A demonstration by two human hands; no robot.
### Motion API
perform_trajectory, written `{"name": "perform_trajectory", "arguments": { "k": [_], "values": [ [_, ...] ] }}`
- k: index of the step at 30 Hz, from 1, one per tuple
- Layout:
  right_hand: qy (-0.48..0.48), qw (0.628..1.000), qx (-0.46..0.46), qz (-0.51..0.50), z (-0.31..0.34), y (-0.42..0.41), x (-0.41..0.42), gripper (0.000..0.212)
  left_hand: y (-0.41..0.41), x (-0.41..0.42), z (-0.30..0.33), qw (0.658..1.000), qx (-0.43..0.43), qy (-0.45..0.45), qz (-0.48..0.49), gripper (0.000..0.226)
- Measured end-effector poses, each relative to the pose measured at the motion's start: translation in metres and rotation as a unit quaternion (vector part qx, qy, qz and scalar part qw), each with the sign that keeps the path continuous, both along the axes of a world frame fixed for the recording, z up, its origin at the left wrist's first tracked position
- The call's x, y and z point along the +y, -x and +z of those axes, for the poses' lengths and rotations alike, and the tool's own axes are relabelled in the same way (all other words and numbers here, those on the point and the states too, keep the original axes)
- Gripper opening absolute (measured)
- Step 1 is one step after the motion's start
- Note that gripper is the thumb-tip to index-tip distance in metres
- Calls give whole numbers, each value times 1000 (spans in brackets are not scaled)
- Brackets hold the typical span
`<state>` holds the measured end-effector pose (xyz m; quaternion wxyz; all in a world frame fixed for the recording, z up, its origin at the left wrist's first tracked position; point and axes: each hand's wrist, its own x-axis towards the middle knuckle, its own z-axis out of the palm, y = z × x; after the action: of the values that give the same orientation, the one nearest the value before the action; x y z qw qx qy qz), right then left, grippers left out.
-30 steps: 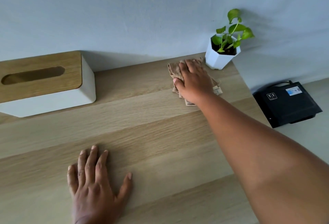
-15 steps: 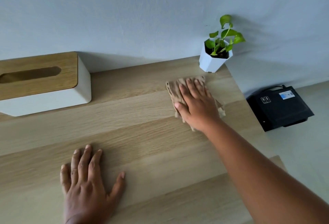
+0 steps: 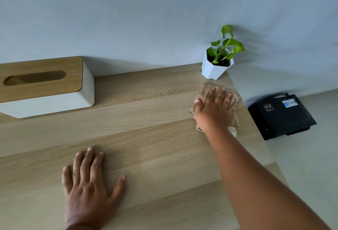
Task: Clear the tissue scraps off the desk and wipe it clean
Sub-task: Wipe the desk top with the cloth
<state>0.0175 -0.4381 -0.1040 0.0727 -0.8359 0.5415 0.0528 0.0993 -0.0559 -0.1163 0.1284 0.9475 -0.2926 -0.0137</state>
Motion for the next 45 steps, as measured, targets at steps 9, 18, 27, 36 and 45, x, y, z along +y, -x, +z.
{"name": "perform_trajectory", "arguments": {
  "k": [9, 18, 27, 36, 45],
  "values": [
    [14, 969, -63, 239, -6, 15, 129, 80, -1, 2, -1, 1000, 3, -14, -4, 94],
    [43, 951, -14, 305, -11, 119, 110, 78, 0, 2, 1, 1000, 11, -12, 5, 91],
    [-9, 996, -8, 90, 4, -40, 41, 90, -1, 1, 3, 999, 22, -30, 2, 91],
    [-19, 979, -10, 204, 1, -138, 101, 93, 0, 2, 3, 999, 26, -26, 4, 89],
    [6, 925, -33, 379, -3, -19, 133, 82, 0, 3, 3, 1000, 17, -24, -1, 89]
  ]
}}
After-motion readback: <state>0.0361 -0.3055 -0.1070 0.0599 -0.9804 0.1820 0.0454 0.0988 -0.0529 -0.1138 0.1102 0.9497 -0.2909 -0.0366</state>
